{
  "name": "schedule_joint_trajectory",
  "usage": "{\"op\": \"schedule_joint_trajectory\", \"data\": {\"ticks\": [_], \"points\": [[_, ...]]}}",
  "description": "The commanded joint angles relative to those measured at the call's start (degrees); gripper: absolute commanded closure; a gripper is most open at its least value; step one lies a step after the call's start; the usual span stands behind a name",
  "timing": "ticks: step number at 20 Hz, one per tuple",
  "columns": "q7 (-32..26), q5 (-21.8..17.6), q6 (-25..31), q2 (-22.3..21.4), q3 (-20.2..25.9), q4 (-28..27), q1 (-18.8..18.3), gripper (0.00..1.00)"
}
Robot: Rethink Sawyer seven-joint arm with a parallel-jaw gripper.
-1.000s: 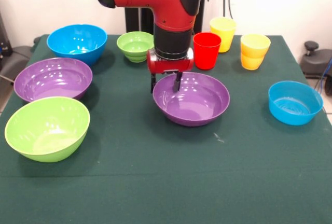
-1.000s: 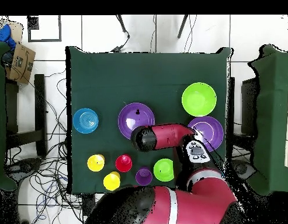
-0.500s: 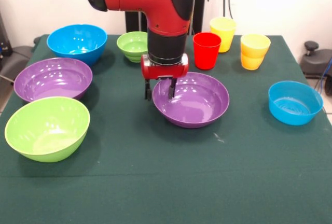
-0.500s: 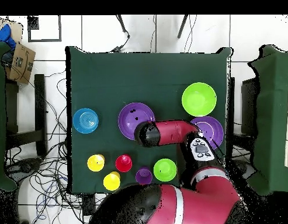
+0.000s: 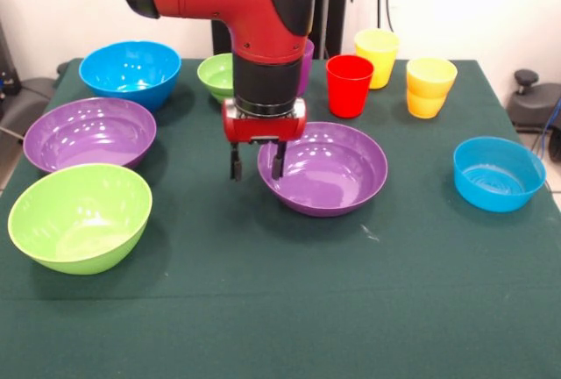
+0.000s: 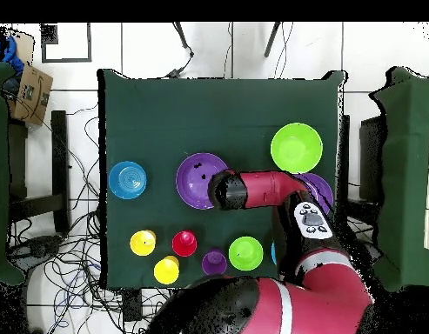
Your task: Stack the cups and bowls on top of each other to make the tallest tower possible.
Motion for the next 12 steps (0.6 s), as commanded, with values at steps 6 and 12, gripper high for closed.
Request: {"op": "schedule_joint_trajectory", "data": {"ticks": [6,12], "points": [[1.3,-2.1,1.0,7.4,2.2,-7.2,3.7,0.00],[0.8,-1.7,1.7,7.8,2.5,-7.2,4.0,0.00]]}}
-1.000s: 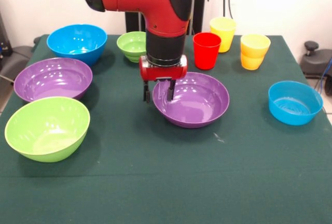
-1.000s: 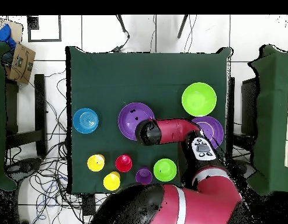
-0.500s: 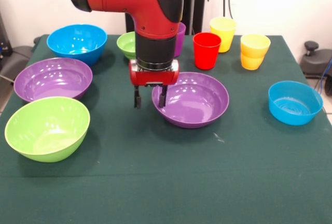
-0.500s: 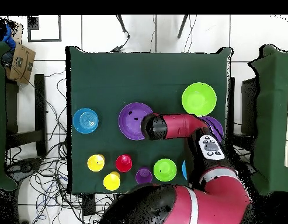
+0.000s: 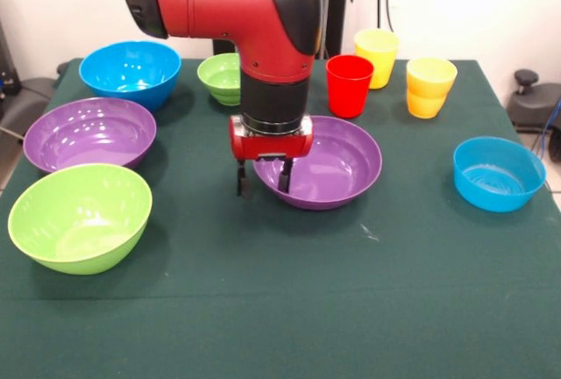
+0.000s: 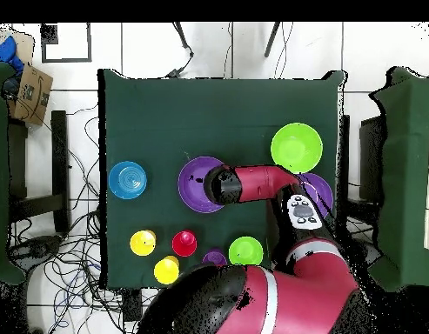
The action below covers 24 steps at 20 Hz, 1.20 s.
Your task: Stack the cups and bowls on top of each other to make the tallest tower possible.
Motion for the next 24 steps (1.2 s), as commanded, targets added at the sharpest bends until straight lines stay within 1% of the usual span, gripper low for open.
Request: {"op": "schedule_joint_trajectory", "data": {"ticks": [1,4,10,15,20,24], "points": [[0.2,-1.4,2.5,4.6,3.3,-3.6,1.8,0.00],[-1.0,-0.5,4.6,3.0,4.3,-3.0,0.9,0.00],[-2.4,0.7,6.7,1.1,5.8,-3.2,-0.6,0.00],[-3.8,1.7,10.5,-1.5,7.0,-3.1,-1.6,0.00],[-3.7,1.9,12.3,-2.5,7.7,-3.7,-1.4,0.00],[-5.3,1.0,13.3,-1.2,8.7,-6.1,-1.8,0.00]]}}
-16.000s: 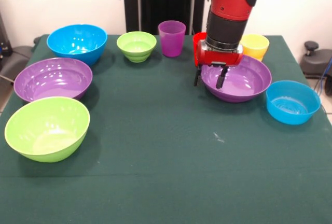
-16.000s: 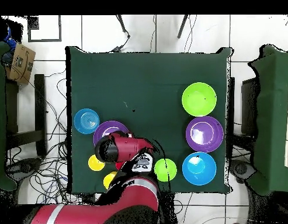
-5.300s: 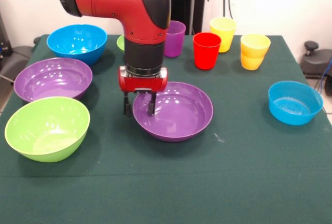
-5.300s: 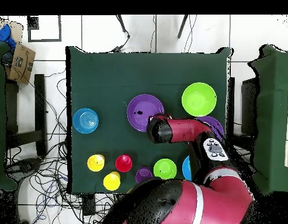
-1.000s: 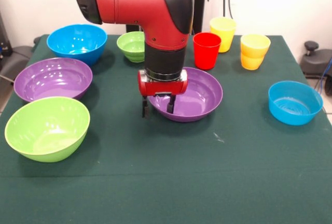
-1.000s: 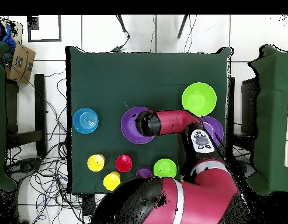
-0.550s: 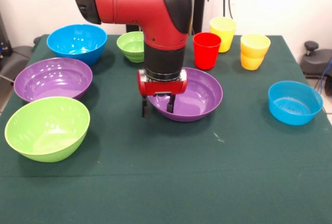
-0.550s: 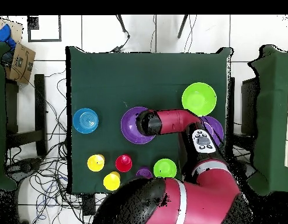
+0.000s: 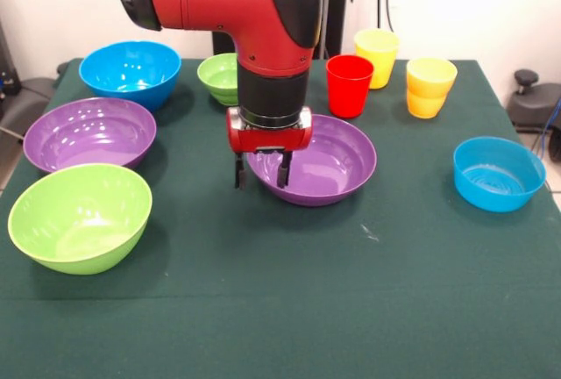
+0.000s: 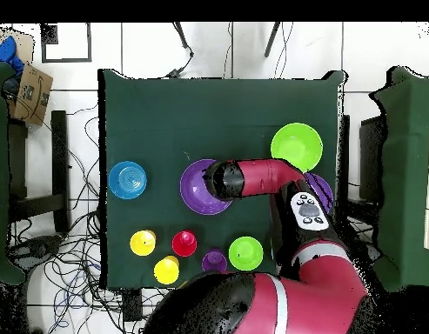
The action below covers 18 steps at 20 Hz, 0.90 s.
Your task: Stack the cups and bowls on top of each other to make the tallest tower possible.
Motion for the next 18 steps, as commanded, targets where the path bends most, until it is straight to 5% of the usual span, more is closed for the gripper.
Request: {"op": "schedule_joint_trajectory", "data": {"ticks": [1,9,18], "points": [[-5.7,0.7,7.3,1.3,6.8,-6.1,-0.7,0.00],[-4.8,0.5,8.8,2.9,7.4,-9.4,0.2,0.00],[-5.6,1.5,13.4,0.0,8.5,-9.2,-0.2,0.00]]}}
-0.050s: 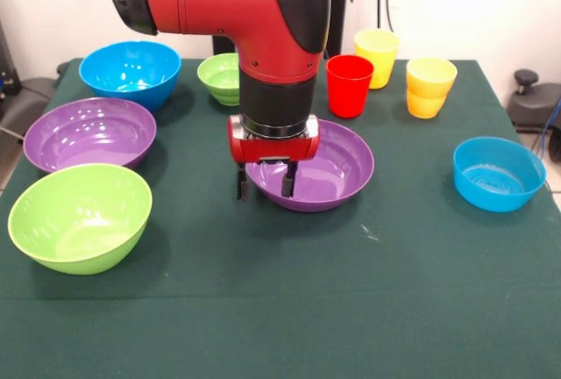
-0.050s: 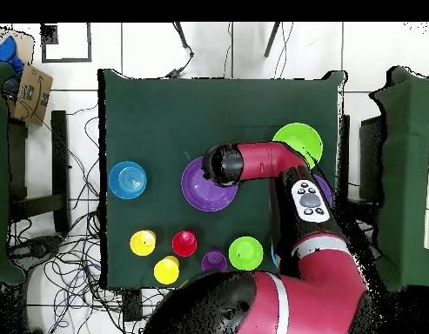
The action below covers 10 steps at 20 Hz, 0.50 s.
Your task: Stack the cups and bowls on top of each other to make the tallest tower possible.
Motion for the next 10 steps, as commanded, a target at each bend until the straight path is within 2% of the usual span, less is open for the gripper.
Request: {"op": "schedule_joint_trajectory", "data": {"ticks": [1,10], "points": [[-5.6,1.4,7.3,-0.1,5.8,-3.8,-0.1,0.00],[-4.7,1.6,8.6,-1.6,6.3,-2.5,-0.2,0.00]]}}
